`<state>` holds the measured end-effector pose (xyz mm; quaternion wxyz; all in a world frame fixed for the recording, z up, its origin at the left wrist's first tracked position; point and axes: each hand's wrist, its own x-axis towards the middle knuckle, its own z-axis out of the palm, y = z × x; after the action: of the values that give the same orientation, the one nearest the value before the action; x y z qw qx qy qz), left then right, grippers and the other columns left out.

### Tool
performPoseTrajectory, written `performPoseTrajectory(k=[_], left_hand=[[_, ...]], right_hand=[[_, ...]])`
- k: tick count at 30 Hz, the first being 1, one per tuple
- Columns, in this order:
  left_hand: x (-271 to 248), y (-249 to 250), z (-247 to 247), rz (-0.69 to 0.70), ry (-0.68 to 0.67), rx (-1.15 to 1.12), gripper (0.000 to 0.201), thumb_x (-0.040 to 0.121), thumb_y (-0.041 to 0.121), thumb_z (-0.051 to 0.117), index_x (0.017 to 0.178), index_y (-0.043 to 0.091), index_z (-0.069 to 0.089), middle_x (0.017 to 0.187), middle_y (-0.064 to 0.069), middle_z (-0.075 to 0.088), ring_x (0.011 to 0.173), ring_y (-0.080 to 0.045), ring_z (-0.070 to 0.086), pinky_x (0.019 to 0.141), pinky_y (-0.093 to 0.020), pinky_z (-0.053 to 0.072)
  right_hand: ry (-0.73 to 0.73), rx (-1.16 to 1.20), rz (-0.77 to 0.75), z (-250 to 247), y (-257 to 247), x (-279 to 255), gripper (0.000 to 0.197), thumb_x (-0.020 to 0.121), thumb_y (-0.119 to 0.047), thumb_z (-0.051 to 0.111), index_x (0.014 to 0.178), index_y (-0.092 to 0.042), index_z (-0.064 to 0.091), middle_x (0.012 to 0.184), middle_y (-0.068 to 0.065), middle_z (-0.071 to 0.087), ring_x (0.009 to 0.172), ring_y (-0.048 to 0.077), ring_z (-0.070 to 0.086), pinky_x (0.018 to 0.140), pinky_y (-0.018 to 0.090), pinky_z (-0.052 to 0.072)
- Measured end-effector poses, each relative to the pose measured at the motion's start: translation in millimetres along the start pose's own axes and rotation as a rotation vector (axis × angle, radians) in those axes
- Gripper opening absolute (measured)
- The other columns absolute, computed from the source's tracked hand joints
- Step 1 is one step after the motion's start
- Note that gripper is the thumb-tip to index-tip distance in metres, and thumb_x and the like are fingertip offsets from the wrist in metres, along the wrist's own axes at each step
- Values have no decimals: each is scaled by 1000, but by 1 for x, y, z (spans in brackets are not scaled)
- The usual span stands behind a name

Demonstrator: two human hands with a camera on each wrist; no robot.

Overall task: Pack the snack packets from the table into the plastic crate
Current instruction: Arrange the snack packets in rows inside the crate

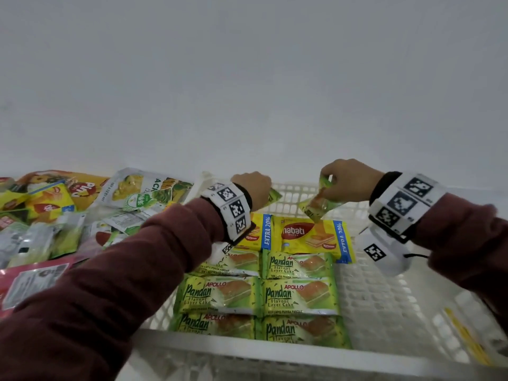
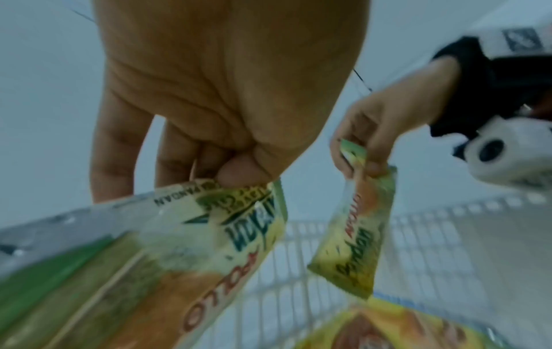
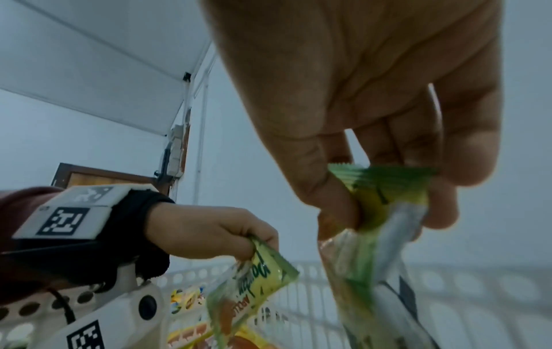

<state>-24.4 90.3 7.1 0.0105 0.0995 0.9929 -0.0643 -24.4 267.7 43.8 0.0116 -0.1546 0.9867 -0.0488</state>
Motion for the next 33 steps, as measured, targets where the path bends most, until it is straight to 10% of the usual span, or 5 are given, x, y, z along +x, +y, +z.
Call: performPoseTrajectory(k=[9, 18, 22, 29, 33], left_hand=[[-35, -16, -33, 0, -31, -489, 35, 89, 43, 46, 83, 8, 44, 76, -4, 41, 80, -22, 40, 60, -30, 28], [-69, -32, -34, -23, -140, -768, 27, 85, 12, 65, 106, 18, 48, 81, -8, 64, 60, -20, 62, 56, -25, 55], [-82, -27, -33, 12, -320, -730, 42, 86, 5, 62, 115, 33, 48, 94, -12, 64, 83, -33, 66, 67, -33, 57], [-84, -28, -21, 97, -455, -509, 16, 85, 10, 65, 97, 20, 63, 34, 16, 47, 33, 2, 42, 42, -9, 36], [-85, -33, -14, 92, -630, -530, 21, 80, 6, 69, 90, 21, 59, 51, 7, 61, 44, -5, 53, 47, -18, 45]], right_hand=[[13, 216, -183, -8, 12, -32, 27, 80, 2, 61, 102, -14, 64, 102, 10, 66, 59, 4, 56, 58, 15, 43], [-585, 712, -329, 35, 7, -59, 32, 82, 11, 60, 99, -16, 59, 102, 10, 56, 42, -2, 44, 44, 13, 41], [-758, 551, -300, 69, 3, -60, 32, 81, 9, 61, 92, -20, 57, 104, 8, 57, 42, -5, 47, 46, 11, 41], [-712, 110, -421, 83, -7, -70, 11, 74, -17, 73, 84, -20, 70, 78, -2, 63, 75, 15, 57, 72, 27, 46], [-667, 5, -507, 79, -14, -76, 26, 72, -24, 76, 96, -23, 65, 79, -7, 51, 77, 12, 47, 70, 24, 40]])
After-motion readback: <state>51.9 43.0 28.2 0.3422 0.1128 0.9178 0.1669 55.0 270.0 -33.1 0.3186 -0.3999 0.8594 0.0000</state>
